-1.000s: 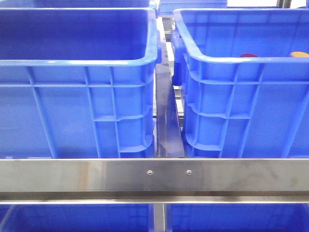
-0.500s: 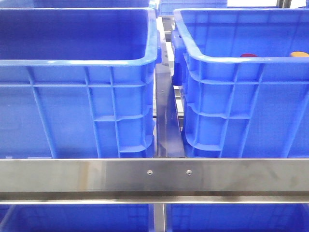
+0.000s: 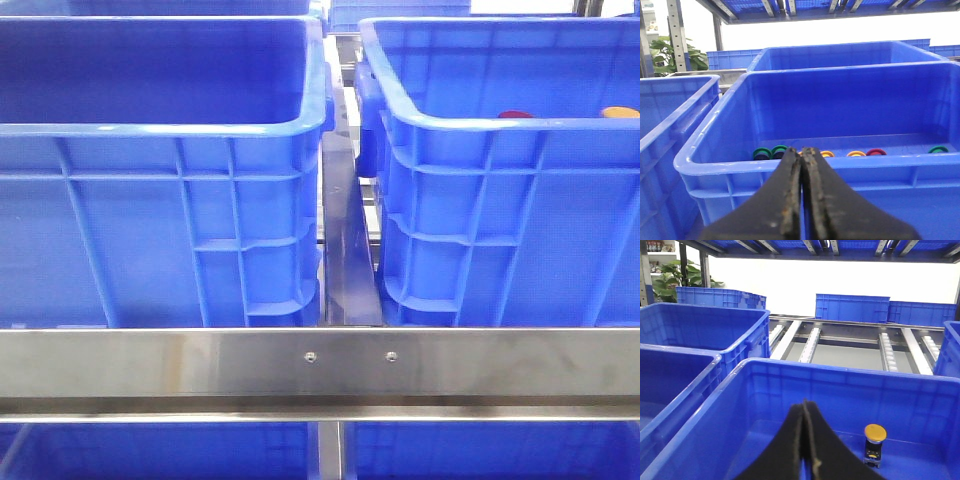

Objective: Pick red and yellow buttons and place in box

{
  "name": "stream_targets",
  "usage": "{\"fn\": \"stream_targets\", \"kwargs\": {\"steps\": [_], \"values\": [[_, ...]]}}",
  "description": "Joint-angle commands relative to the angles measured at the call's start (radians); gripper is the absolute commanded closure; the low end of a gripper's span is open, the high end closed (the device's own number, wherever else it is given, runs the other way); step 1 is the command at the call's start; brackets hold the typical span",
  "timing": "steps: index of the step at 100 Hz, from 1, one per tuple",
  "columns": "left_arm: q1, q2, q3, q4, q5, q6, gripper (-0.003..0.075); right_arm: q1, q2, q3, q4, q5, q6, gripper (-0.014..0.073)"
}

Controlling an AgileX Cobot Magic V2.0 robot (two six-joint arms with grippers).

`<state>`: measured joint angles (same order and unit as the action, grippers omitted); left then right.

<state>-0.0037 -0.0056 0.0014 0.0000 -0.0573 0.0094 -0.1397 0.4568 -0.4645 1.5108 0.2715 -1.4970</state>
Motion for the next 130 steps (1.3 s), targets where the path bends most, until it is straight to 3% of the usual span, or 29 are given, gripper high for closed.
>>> {"fn": "stream_targets", "kwargs": {"steps": [1,50,60,97,130], "values": [[0.001,-0.031,0.042,0.000,-0.080,-0.009,0.0739,0.001,0.002,-0.028,0.016,0.002,-0.009,0.0662],[0.001,-0.031,0.042,0.000,-0.080,-0.009,0.0739,0.001,0.002,-0.028,0.014,-0.008,-0.008,0.0662],[0.001,-0.031,0.042,0.000,-0.080,-0.009,0.0739,0.001,0.002,-0.028,-0.050,-0.007,0.067,0.0662],[0.001,-0.031,0.042,0.000,-0.080,-0.009,0.0739,0.023,-0.015,-0.028,-0.780,-0.065,0.807,0.0662],[0.001,-0.031,0.042,0.000,-0.080,-0.009,0.0739,0.188,-0.097,-0.022,-1.483,-0.158,1.437,0.0662]]}}
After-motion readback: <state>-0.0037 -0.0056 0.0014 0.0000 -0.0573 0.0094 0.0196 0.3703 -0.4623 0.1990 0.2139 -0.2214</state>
